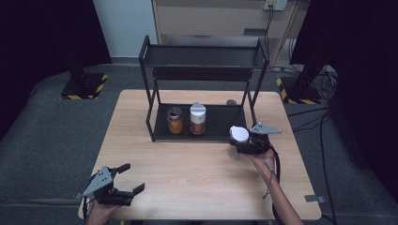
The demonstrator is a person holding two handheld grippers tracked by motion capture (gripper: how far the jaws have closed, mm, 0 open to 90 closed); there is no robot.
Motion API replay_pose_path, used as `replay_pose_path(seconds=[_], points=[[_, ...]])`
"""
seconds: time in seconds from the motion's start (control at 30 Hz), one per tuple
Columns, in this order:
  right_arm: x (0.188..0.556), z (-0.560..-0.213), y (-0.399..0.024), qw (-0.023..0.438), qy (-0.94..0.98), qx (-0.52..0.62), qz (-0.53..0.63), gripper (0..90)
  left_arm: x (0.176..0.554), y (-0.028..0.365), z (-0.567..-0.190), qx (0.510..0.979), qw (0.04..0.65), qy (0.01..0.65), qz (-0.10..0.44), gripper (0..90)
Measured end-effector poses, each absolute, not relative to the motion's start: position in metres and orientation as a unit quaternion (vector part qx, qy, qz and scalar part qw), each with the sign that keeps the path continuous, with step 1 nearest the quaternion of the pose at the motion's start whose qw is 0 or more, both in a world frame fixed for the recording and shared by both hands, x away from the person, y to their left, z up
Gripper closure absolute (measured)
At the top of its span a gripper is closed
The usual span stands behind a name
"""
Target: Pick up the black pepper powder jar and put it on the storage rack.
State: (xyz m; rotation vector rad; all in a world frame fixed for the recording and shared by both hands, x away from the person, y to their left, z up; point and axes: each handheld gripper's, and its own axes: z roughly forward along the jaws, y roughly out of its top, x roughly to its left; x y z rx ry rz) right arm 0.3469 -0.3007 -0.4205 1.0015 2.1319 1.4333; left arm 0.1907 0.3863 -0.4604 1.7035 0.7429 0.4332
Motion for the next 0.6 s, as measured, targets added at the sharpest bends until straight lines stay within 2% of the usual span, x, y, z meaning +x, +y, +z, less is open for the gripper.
replay_pose_path(seconds=[0.17, 0.6], points=[[0.341, -0.424, -0.296, 0.211, 0.755, 0.355, 0.51, 29.8, 0.191, 0.387, -0.461, 0.727, 0.579, 0.319, 0.185, 2.8], [0.334, -0.42, -0.291, 0.223, 0.754, 0.36, 0.503, 30.3, 0.19, 0.387, -0.461, 0.726, 0.58, 0.319, 0.185, 2.8]])
